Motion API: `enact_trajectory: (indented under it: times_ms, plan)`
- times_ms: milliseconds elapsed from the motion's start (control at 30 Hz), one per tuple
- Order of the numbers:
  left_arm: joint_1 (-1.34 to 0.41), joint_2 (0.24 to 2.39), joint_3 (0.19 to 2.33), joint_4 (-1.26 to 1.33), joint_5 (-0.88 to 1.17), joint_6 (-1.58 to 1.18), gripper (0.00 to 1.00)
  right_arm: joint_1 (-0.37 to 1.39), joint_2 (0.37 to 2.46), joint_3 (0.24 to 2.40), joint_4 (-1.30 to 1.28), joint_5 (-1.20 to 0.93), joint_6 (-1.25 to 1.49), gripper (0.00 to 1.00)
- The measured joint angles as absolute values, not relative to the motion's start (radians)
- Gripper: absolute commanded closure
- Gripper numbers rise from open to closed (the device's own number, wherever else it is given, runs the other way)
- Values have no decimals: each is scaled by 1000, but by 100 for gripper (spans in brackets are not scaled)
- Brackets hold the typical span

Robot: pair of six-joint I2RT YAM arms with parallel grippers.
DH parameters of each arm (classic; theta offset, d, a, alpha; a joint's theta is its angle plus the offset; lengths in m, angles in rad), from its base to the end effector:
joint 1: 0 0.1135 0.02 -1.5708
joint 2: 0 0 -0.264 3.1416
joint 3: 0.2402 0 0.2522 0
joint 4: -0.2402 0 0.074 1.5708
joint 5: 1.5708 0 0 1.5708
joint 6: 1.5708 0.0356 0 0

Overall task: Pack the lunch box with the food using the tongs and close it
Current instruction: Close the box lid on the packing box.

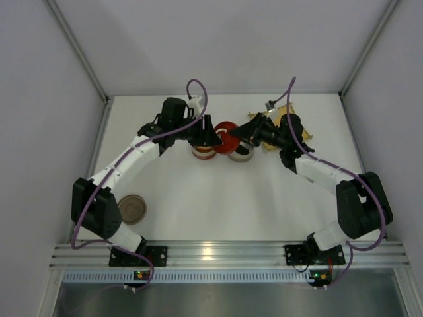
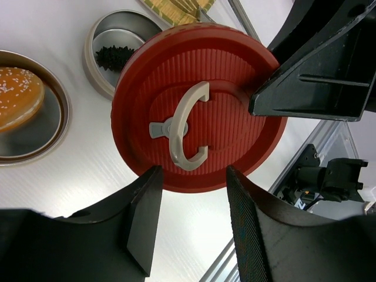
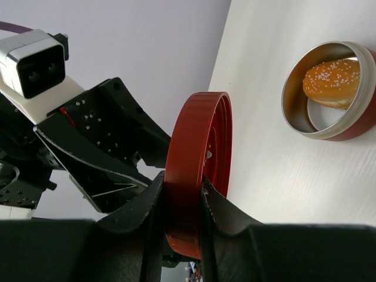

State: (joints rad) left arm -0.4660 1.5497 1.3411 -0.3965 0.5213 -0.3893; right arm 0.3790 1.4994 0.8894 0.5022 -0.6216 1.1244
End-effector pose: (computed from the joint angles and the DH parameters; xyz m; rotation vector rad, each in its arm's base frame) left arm 0.3072 -0.1743 0.3258 0.4018 2.2426 -1.0382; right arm 0.3070 0.1446 0.2746 0.1790 1.9402 1.5869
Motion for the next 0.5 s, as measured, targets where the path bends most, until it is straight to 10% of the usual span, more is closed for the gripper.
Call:
enact_trajectory:
  times_ms: [500]
  plan:
    - [-466,1559,1360,-362,540,-403,70,410,1499,889,509,-629,1110,100]
